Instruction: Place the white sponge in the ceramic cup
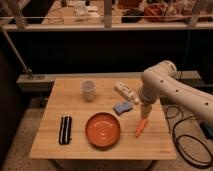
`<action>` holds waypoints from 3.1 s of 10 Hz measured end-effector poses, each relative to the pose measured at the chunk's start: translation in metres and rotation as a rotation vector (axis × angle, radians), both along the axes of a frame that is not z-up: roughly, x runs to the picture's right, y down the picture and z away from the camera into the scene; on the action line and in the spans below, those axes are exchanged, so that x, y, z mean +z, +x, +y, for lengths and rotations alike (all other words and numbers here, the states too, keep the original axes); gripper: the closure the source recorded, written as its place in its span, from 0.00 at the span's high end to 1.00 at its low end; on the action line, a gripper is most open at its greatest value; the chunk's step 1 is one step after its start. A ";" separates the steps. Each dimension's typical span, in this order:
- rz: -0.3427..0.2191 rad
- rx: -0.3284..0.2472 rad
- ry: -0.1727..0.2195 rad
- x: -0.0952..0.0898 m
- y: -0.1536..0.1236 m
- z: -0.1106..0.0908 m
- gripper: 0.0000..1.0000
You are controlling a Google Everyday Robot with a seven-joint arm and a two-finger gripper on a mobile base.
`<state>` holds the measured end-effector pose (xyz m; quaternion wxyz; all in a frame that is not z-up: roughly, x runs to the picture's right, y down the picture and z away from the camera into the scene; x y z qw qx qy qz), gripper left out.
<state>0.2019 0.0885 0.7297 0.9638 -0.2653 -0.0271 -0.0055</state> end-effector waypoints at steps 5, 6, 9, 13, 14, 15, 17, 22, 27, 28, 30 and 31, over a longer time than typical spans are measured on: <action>-0.028 -0.004 0.009 0.009 -0.011 0.002 0.80; -0.028 -0.005 0.012 0.010 -0.011 0.002 0.80; -0.039 -0.009 0.020 0.016 -0.017 0.002 0.80; -0.055 -0.012 0.029 0.024 -0.028 0.000 0.80; -0.061 -0.014 0.031 0.026 -0.032 0.000 0.80; -0.064 -0.018 0.034 0.028 -0.034 -0.001 0.80; -0.074 -0.022 0.038 0.031 -0.038 -0.002 0.80; -0.102 -0.033 0.046 0.040 -0.052 -0.008 0.80; -0.125 -0.038 0.040 0.050 -0.063 -0.006 0.80; -0.127 -0.037 0.039 0.052 -0.065 -0.007 0.80; -0.131 -0.037 0.037 0.054 -0.068 -0.006 0.80; -0.132 -0.035 0.034 0.057 -0.071 -0.005 0.80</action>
